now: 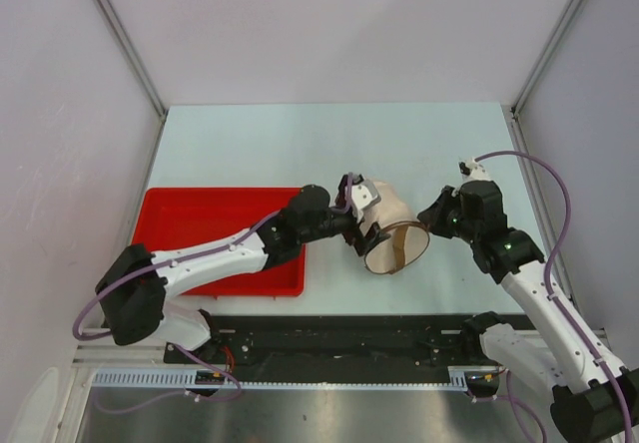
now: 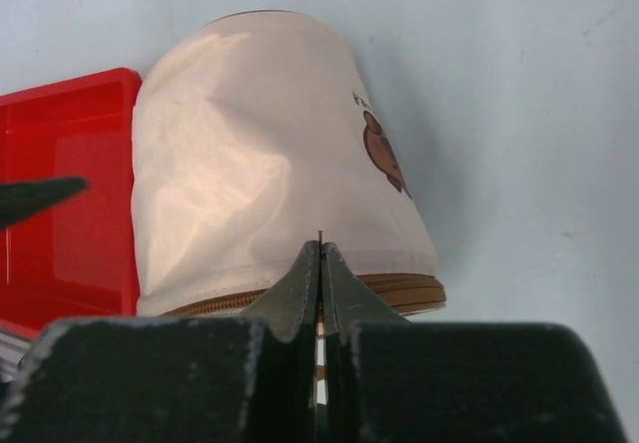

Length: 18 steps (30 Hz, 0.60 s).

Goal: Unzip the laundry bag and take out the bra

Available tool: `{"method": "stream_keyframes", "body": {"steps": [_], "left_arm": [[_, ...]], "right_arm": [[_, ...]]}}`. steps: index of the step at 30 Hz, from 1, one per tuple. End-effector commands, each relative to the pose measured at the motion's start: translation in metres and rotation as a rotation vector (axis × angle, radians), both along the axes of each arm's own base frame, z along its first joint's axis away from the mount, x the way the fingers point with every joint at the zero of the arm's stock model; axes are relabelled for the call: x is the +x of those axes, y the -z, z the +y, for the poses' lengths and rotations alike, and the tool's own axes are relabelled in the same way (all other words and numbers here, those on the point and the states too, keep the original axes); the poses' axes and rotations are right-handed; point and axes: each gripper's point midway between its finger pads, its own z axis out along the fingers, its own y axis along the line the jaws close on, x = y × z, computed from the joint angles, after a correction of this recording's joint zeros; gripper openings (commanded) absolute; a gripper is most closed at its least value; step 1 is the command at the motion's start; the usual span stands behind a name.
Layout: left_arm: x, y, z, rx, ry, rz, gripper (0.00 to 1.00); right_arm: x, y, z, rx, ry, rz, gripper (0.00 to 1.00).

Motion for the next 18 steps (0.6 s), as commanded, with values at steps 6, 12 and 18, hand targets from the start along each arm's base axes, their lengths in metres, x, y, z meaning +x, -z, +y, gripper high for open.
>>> {"method": "stream_keyframes", "body": {"steps": [6,12,18], "left_arm": [[0.007,-0.069,-0.023,0.008,0.023,-0.065,0.97],[0.001,-0.032,-0.045,0.172,0.070,-0.056,0.95],[0.003,-0.005,-0.053,0.216,0.060,-0.013,0.92]], "right_arm": [[0.007,-0.035,0.011,0.033,-0.020,-0.100,0.00],[0.007,-0.038,0.013,0.038,-0.031,-0.099,0.00],[0.005,-0.038,0.012,0.035,-0.032,-0.097,0.00]]}}
